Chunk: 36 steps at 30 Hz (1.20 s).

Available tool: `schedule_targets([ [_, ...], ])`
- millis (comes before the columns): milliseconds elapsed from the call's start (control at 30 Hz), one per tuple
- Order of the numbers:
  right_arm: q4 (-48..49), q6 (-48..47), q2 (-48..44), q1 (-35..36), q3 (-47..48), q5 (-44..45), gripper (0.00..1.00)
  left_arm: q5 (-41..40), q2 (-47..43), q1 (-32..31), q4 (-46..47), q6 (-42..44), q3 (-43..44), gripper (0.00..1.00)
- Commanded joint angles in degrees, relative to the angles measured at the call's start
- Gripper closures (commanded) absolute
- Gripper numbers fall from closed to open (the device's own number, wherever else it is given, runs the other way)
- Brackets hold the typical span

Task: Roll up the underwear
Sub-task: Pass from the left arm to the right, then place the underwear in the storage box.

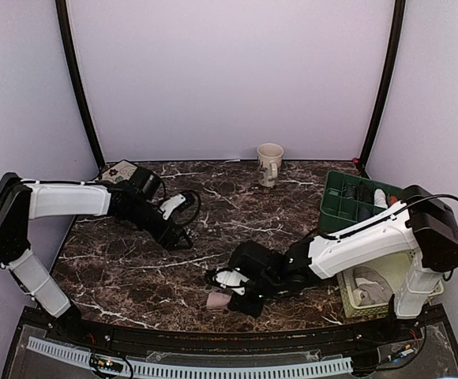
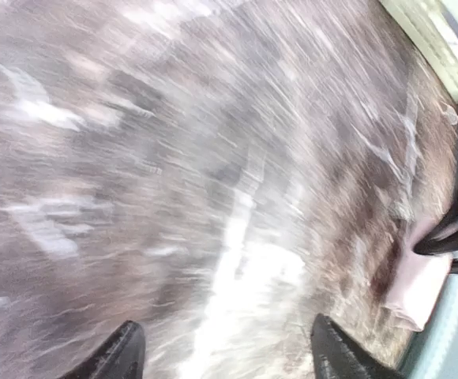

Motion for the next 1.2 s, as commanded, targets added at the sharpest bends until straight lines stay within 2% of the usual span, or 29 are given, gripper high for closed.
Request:
schedule_targets([
  [0, 1.3, 11.1, -6.7, -5.4, -2.5, -3.6, 1.0, -17.1, -15.1, -0.2, 13.3, -4.3, -5.5, 0.03],
  [133, 2.4, 17.0, -10.8, -10.9, -2.6, -5.0, 1.0, -22.0, -25.2, -0.2, 22.2, -4.6, -9.9, 0.01],
  [233, 2.3, 20.8, -16.0, -16.0, -2.5, -5.2, 1.0, -25.8, -29.2, -0.2, 25.6, -5.8, -11.4, 0.01],
  [567, -11.4, 32.1, -28.2, -37.2, 1.7, 9.8, 1.0, -37.8, -28.4, -0.1, 18.5, -12.4, -5.8, 0.01],
  [667, -17.0, 32.5, -29.9, -44.6, 3.7, 12.1, 1.0, -38.6, -27.3, -0.2, 17.2, -13.2, -4.7, 0.01],
  [900, -27.5, 30.3, -27.6, -58.9, 7.5, 20.1, 1.0, -39.7, -23.7, -0.2, 14.3, -12.6, -2.3, 0.01],
  [1167, -31.4, 31.3, -19.6, -61.2, 9.6, 28.7, 1.0, -42.7, -20.4, -0.1, 10.9, -11.2, 0.7, 0.01],
])
